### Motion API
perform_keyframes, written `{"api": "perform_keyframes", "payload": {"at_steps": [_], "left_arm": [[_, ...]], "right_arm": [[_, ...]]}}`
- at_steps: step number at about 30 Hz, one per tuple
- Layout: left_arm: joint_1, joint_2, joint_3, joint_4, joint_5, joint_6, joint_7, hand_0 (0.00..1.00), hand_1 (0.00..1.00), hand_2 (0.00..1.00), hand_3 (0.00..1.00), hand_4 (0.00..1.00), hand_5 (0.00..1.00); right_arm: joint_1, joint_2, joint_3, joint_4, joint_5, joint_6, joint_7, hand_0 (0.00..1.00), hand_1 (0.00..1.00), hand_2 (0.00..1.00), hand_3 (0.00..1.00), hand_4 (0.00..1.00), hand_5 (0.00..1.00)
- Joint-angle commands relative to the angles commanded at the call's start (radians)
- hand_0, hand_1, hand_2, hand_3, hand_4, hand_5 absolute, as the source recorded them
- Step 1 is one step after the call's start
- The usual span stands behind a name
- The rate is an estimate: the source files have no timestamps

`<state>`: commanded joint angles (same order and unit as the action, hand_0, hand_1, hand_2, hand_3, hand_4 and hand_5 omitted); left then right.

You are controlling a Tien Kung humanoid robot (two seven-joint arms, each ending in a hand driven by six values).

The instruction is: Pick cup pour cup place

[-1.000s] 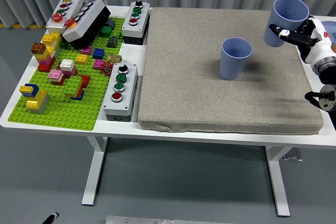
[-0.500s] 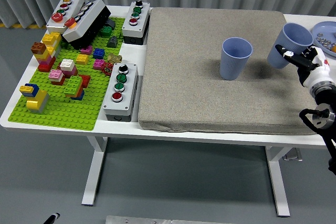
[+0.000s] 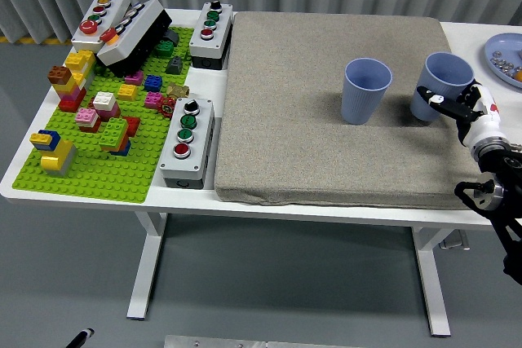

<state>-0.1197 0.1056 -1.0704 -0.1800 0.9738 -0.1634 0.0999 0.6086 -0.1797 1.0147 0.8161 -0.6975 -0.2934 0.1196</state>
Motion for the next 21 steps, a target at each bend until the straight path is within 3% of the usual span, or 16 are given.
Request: {"api": "perform_keyframes", "payload": {"at_steps": [11, 12, 17, 18, 21], "left_arm": [[0.0, 0.001, 0.004, 0.0, -0.002, -0.001, 0.0, 0.838, 0.816, 0.881, 0.808, 0.639, 0.998], [0.0, 0.001, 0.004, 0.0, -0.002, -0.001, 0.0, 0.838, 0.816, 0.881, 0.809, 0.639, 0.998], [0.001, 0.001, 0.004, 0.0, -0.002, -0.001, 0.0, 0.838, 0.816, 0.881, 0.809, 0.639, 0.998], [0.001, 0.001, 0.004, 0.0, -0.002, -0.001, 0.0, 0.838, 0.816, 0.881, 0.809, 0.639, 0.998], [0.001, 0.001, 0.004, 0.0, -0.001, -0.001, 0.0, 0.838, 0.816, 0.881, 0.809, 0.639, 0.998]], "right_arm": [[0.001, 0.009, -0.026, -0.034, 0.001, 0.003, 0.033, 0.835, 0.676, 0.521, 0.58, 0.645, 0.002], [0.001, 0.009, -0.025, -0.032, -0.004, 0.005, 0.031, 0.845, 0.692, 0.558, 0.682, 0.649, 0.002], [0.001, 0.007, -0.016, -0.027, -0.025, 0.034, 0.01, 0.845, 0.692, 0.558, 0.682, 0.649, 0.002], [0.001, 0.007, -0.014, -0.026, -0.026, 0.043, 0.006, 0.896, 0.785, 0.726, 0.82, 0.729, 0.11], [0.001, 0.005, -0.012, -0.026, -0.038, 0.054, -0.009, 0.896, 0.785, 0.726, 0.82, 0.729, 0.11]]}}
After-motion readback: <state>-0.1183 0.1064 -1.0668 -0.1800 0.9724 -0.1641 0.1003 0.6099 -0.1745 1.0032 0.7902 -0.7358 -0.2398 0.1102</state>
